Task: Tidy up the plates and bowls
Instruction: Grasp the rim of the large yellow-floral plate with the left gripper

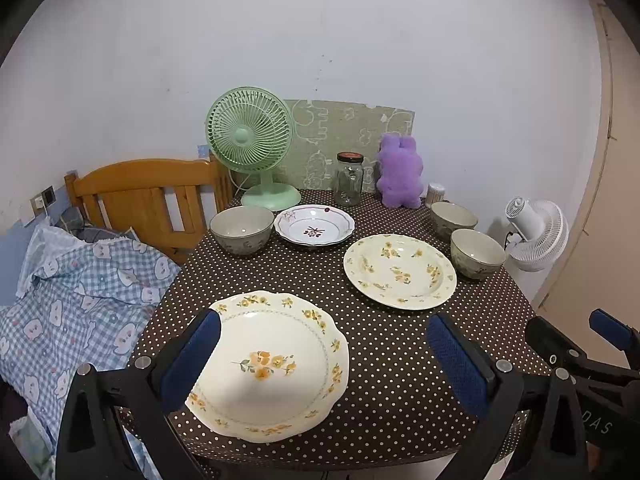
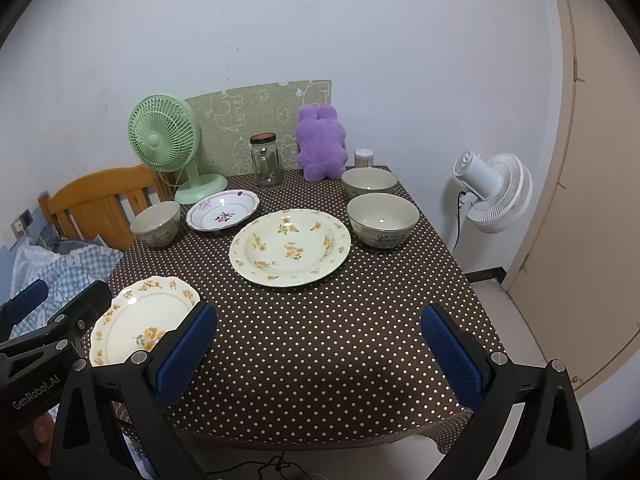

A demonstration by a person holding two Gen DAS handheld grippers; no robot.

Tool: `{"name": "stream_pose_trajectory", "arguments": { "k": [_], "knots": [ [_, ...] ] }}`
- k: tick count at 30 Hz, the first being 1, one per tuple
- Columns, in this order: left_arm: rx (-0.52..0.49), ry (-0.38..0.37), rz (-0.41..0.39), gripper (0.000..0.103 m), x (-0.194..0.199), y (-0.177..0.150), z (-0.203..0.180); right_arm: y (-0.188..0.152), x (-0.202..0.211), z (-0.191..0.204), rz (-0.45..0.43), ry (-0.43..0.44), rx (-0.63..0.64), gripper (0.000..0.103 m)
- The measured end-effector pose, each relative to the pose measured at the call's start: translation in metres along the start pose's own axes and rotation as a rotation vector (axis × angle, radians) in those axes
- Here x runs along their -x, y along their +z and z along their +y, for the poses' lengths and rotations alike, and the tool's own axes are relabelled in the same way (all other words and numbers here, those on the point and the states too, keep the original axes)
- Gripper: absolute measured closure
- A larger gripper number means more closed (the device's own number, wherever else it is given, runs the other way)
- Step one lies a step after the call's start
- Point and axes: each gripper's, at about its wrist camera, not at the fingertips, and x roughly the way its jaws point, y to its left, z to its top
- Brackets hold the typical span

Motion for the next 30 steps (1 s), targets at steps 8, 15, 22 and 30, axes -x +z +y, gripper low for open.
{"name": "stream_pose_trajectory", "arguments": {
  "k": [8, 15, 22, 30],
  "knots": [
    [-0.003, -0.001, -0.004, 0.001, 0.0006, 0.0006, -0.0007, 0.0006, -0.0003, 0.0003, -0.001, -0.002, 0.0, 0.0],
    [-0.002, 0.001, -0.003, 0.001, 0.0001, 0.0012, -0.0015, 0.0008, -0.0004, 0.0, -0.002, -0.003, 0.004, 0.0],
    [0.002, 0.004, 0.002, 0.001, -0.0028, 0.0037, -0.0018, 0.0024, -0.0022, -0.0008, 0.001, -0.003, 0.006, 0.0],
    [0.021, 0.021, 0.023, 0.005, -0.0086, 0.0033, 0.0014, 0.006, -0.007, 0.0005, 0.015, 0.002, 0.014, 0.001]
  ]
}}
